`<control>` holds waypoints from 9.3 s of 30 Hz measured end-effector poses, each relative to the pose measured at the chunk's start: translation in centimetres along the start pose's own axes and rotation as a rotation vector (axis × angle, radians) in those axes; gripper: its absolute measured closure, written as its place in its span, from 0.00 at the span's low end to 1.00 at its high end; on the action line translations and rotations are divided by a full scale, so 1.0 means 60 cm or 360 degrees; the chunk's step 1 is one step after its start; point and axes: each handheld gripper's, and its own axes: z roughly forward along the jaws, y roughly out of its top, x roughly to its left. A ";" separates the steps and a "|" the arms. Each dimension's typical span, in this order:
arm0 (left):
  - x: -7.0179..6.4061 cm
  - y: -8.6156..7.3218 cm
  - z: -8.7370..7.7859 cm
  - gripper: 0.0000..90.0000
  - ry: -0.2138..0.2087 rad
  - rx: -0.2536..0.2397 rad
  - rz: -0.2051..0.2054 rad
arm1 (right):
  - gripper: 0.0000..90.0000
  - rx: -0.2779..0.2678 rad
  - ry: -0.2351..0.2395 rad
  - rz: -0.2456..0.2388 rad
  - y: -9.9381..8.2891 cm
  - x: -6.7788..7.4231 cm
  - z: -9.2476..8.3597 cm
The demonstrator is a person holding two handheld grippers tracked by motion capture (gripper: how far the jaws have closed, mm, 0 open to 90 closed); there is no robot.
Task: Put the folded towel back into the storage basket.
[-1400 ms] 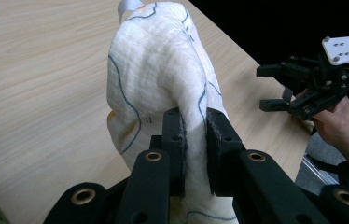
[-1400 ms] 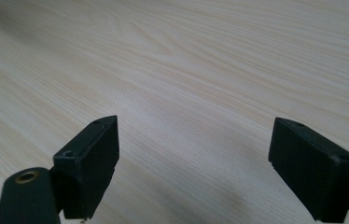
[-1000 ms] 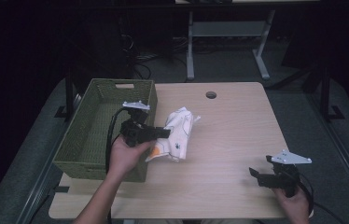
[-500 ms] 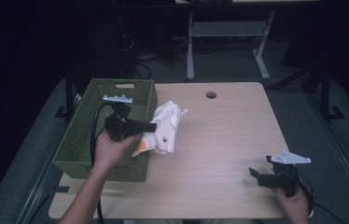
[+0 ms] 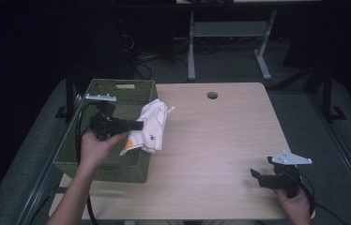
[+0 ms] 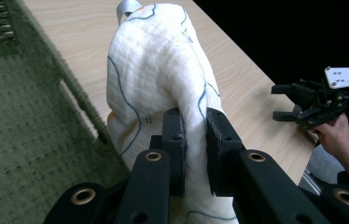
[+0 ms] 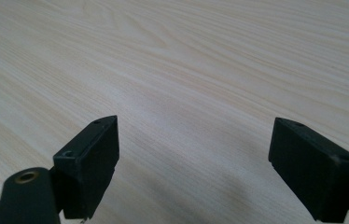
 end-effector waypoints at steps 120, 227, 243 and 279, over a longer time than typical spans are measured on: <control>0.107 -0.054 -0.033 0.34 0.0417 0.0187 -0.0009 | 0.18 0.0049 0.0023 -0.0019 0.002 0.008 0.008; -0.118 -0.041 0.159 0.30 0.0070 0.0286 0.0385 | 0.16 0.0036 0.0022 -0.0003 -0.004 -0.001 -0.003; -0.143 -0.066 0.189 0.29 0.0007 0.0284 0.0440 | 0.16 0.0043 0.0027 -0.0005 -0.004 0.001 -0.001; -0.172 -0.153 0.247 0.26 -0.0072 0.0280 0.0471 | 0.16 0.0070 0.0019 -0.0026 -0.002 0.005 0.005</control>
